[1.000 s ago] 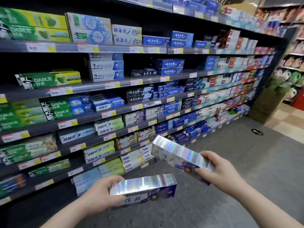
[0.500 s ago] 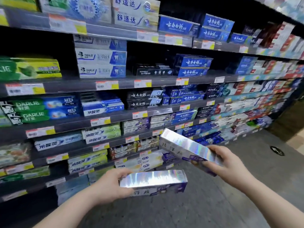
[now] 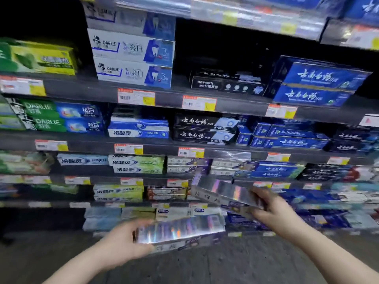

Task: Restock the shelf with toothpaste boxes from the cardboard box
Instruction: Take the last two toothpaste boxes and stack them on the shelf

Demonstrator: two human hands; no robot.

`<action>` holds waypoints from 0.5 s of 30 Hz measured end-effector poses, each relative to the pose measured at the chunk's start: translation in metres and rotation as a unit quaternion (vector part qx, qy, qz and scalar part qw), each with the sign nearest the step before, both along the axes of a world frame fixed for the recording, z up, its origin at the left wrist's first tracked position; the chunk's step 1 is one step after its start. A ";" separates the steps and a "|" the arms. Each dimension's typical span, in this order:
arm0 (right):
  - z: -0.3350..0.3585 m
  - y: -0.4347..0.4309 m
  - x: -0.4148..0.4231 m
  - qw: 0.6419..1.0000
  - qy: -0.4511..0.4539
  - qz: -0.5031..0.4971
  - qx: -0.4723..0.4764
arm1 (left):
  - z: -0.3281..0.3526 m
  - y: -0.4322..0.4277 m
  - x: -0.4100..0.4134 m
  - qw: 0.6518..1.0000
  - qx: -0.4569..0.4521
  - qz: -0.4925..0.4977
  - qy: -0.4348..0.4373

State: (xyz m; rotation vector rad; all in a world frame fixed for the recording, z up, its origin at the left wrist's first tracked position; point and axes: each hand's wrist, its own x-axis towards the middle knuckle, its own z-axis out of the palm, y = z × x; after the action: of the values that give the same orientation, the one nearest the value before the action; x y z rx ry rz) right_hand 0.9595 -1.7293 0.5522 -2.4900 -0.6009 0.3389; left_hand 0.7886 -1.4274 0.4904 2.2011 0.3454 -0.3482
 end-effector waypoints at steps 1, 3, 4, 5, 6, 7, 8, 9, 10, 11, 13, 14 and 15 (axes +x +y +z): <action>-0.007 0.001 0.013 1.000 0.007 0.013 0.002 | -0.007 -0.005 0.008 1.000 -0.005 0.005 -0.004; -0.022 0.005 0.036 0.999 0.009 0.045 0.006 | -0.023 -0.012 0.023 1.000 -0.020 0.010 -0.007; -0.030 0.008 0.048 0.998 0.008 0.062 0.013 | -0.030 -0.012 0.030 0.999 -0.031 0.020 -0.013; -0.037 0.013 0.058 0.997 0.005 0.076 0.017 | -0.037 -0.012 0.036 0.999 -0.035 0.027 -0.013; -0.046 0.019 0.067 0.996 0.006 0.090 0.022 | -0.042 -0.013 0.044 0.999 -0.029 0.026 -0.017; -0.055 0.026 0.076 0.995 0.006 0.100 0.029 | -0.048 -0.013 0.053 0.999 -0.027 0.022 -0.023; -0.063 0.034 0.084 0.994 0.011 0.105 0.031 | -0.056 -0.012 0.061 0.999 -0.024 0.020 -0.030; -0.072 0.042 0.091 0.993 0.009 0.111 0.040 | -0.066 -0.009 0.070 0.999 -0.021 0.024 -0.033; -0.084 0.048 0.100 0.992 -0.002 0.114 0.045 | -0.077 -0.004 0.079 0.999 -0.023 0.028 -0.036; -0.098 0.054 0.109 0.991 -0.021 0.124 0.048 | -0.088 0.002 0.087 0.998 -0.030 0.034 -0.038; -0.123 0.066 0.126 0.987 -0.046 0.144 0.052 | -0.111 0.013 0.103 0.999 -0.020 0.027 -0.040; -0.133 0.071 0.135 0.987 -0.042 0.147 0.057 | -0.122 0.018 0.112 0.999 -0.014 0.019 -0.046; -0.144 0.076 0.144 0.985 -0.041 0.153 0.067 | -0.130 0.022 0.120 0.998 -0.016 0.020 -0.050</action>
State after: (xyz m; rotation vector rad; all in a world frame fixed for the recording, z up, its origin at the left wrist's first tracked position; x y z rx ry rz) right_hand 1.1031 -1.6529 0.4084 -2.2908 -1.0107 0.2994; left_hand 0.9086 -1.4055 0.3604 2.1681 0.3265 -0.2205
